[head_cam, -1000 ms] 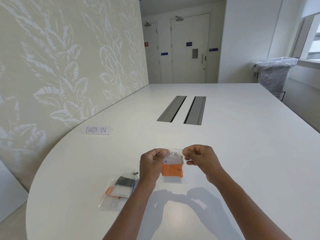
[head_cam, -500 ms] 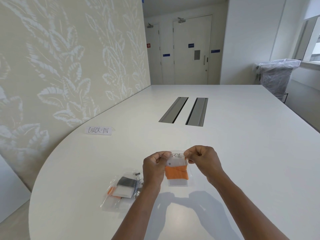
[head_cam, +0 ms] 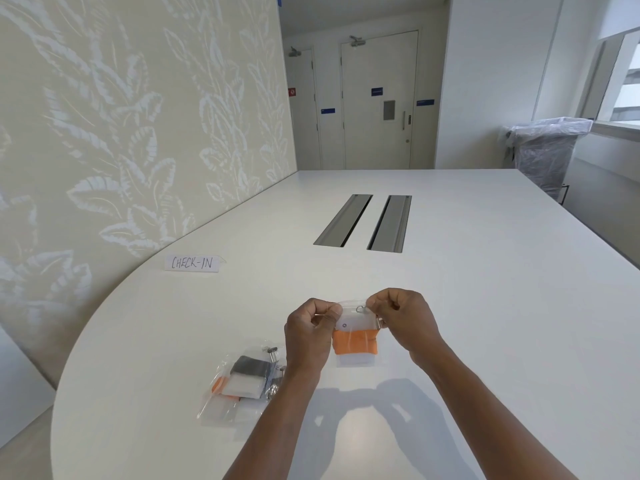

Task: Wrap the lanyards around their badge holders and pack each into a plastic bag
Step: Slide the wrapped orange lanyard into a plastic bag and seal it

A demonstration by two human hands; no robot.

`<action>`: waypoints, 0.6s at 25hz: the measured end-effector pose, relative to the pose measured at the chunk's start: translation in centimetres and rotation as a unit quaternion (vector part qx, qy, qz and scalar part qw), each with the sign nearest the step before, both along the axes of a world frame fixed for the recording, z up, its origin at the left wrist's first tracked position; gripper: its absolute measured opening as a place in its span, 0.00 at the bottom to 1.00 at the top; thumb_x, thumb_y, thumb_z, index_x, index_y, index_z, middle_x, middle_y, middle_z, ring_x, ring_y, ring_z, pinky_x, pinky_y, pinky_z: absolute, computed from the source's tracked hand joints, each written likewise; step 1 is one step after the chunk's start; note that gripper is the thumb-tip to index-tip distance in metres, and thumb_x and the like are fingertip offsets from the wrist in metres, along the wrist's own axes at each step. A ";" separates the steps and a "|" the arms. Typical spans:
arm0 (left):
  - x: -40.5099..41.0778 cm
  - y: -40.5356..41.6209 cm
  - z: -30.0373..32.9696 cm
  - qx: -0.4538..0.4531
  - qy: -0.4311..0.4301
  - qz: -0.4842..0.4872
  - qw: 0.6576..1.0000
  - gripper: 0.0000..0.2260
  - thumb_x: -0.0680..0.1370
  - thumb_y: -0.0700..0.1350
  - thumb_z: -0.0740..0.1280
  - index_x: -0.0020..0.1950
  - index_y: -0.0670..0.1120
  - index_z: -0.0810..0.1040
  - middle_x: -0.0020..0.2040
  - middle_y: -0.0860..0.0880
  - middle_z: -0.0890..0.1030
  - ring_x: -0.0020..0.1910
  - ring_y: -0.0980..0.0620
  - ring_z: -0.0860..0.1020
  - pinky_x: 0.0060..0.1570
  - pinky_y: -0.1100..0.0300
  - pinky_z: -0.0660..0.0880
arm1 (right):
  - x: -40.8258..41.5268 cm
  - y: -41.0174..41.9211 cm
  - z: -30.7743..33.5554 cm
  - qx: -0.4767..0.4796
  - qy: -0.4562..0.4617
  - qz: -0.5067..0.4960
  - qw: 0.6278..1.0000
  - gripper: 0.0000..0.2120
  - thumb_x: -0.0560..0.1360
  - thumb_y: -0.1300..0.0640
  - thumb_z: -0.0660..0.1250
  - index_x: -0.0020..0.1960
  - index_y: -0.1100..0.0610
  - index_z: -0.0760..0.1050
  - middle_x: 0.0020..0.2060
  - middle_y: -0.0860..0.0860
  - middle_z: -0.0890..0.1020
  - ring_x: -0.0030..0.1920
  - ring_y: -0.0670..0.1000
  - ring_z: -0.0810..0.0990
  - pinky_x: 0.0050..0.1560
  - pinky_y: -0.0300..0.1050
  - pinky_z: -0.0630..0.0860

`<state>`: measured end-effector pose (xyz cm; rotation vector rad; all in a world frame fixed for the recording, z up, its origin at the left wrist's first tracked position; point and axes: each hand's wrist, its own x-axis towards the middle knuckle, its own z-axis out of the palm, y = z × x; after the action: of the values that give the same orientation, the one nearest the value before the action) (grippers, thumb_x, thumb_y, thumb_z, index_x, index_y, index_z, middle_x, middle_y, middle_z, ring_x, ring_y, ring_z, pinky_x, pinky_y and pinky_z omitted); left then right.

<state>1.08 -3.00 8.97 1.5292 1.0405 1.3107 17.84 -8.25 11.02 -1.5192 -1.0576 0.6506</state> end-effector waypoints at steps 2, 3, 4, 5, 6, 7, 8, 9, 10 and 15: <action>0.1 -0.1 0.1 -0.002 -0.007 -0.012 1.000 0.09 0.78 0.43 0.73 0.38 0.51 0.82 0.37 0.51 0.86 0.34 0.54 0.80 0.37 0.57 0.78 | -0.1 0.2 0.0 -0.004 -0.030 -0.016 0.999 0.11 0.78 0.59 0.69 0.38 0.52 0.82 0.32 0.44 0.83 0.29 0.39 0.76 0.30 0.30 0.71; 0.1 -0.1 0.1 -0.003 -0.011 -0.018 1.000 0.09 0.78 0.44 0.73 0.37 0.51 0.82 0.37 0.51 0.86 0.35 0.55 0.80 0.37 0.58 0.77 | 0.0 0.2 0.0 -0.002 -0.038 -0.021 0.999 0.11 0.78 0.60 0.68 0.37 0.52 0.82 0.30 0.42 0.83 0.29 0.38 0.76 0.29 0.29 0.70; 0.2 -0.2 0.1 -0.006 -0.014 -0.023 1.000 0.09 0.77 0.45 0.73 0.37 0.51 0.81 0.37 0.51 0.86 0.35 0.55 0.79 0.37 0.59 0.77 | 0.0 0.2 0.1 0.003 -0.042 -0.024 0.999 0.12 0.78 0.61 0.68 0.37 0.52 0.82 0.29 0.41 0.82 0.29 0.37 0.76 0.28 0.28 0.69; 0.1 -0.2 0.1 -0.010 -0.014 -0.027 0.999 0.08 0.76 0.47 0.73 0.37 0.50 0.81 0.36 0.51 0.85 0.35 0.55 0.78 0.37 0.58 0.76 | 0.1 0.2 0.1 0.008 -0.042 -0.026 0.999 0.12 0.77 0.62 0.68 0.37 0.52 0.82 0.29 0.39 0.82 0.29 0.37 0.77 0.28 0.28 0.69; 0.1 -0.3 0.2 -0.014 -0.014 -0.029 0.999 0.07 0.74 0.50 0.72 0.38 0.50 0.81 0.35 0.50 0.85 0.34 0.54 0.77 0.38 0.57 0.76 | 0.2 0.2 0.2 0.014 -0.035 -0.029 0.999 0.12 0.77 0.61 0.69 0.37 0.51 0.82 0.30 0.39 0.82 0.30 0.36 0.77 0.30 0.29 0.70; 0.1 -0.2 0.1 -0.017 -0.017 -0.030 0.999 0.08 0.73 0.52 0.72 0.38 0.49 0.81 0.35 0.49 0.84 0.34 0.54 0.76 0.39 0.55 0.75 | 0.2 0.1 0.2 0.020 -0.022 -0.030 0.999 0.11 0.76 0.60 0.70 0.37 0.51 0.83 0.31 0.40 0.83 0.31 0.37 0.78 0.33 0.30 0.70; 0.0 -0.1 0.1 -0.020 -0.021 -0.030 0.999 0.08 0.72 0.53 0.71 0.38 0.49 0.81 0.35 0.49 0.84 0.35 0.53 0.76 0.39 0.55 0.75 | 0.2 0.0 0.1 0.027 -0.005 -0.027 0.999 0.09 0.76 0.58 0.71 0.38 0.51 0.83 0.32 0.41 0.84 0.31 0.38 0.78 0.35 0.33 0.72; 0.0 0.0 0.1 -0.021 -0.025 -0.029 0.999 0.09 0.71 0.53 0.71 0.38 0.49 0.82 0.35 0.48 0.84 0.35 0.53 0.76 0.40 0.54 0.75 | 0.2 -0.1 0.0 0.031 0.011 -0.020 0.999 0.07 0.76 0.56 0.72 0.39 0.51 0.84 0.34 0.43 0.85 0.32 0.39 0.78 0.37 0.36 0.73; -0.2 0.2 0.2 -0.020 -0.027 -0.030 0.999 0.09 0.71 0.53 0.71 0.37 0.49 0.82 0.36 0.47 0.85 0.35 0.53 0.76 0.41 0.54 0.76 | 0.1 -0.3 -0.2 0.031 0.021 -0.012 0.999 0.06 0.77 0.54 0.71 0.41 0.51 0.84 0.35 0.45 0.85 0.32 0.41 0.78 0.38 0.38 0.74; -0.3 0.2 0.4 -0.050 -0.050 -0.024 0.997 0.10 0.73 0.54 0.71 0.41 0.48 0.84 0.36 0.47 0.85 0.35 0.51 0.80 0.43 0.50 0.81 | -0.4 -0.2 -0.9 0.027 0.016 -0.020 0.999 0.08 0.77 0.55 0.71 0.40 0.54 0.82 0.36 0.50 0.85 0.31 0.47 0.80 0.34 0.41 0.78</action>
<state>0.77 -2.78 9.41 1.3917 0.9850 1.2686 17.42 -8.47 10.11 -1.4753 -1.0100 0.6132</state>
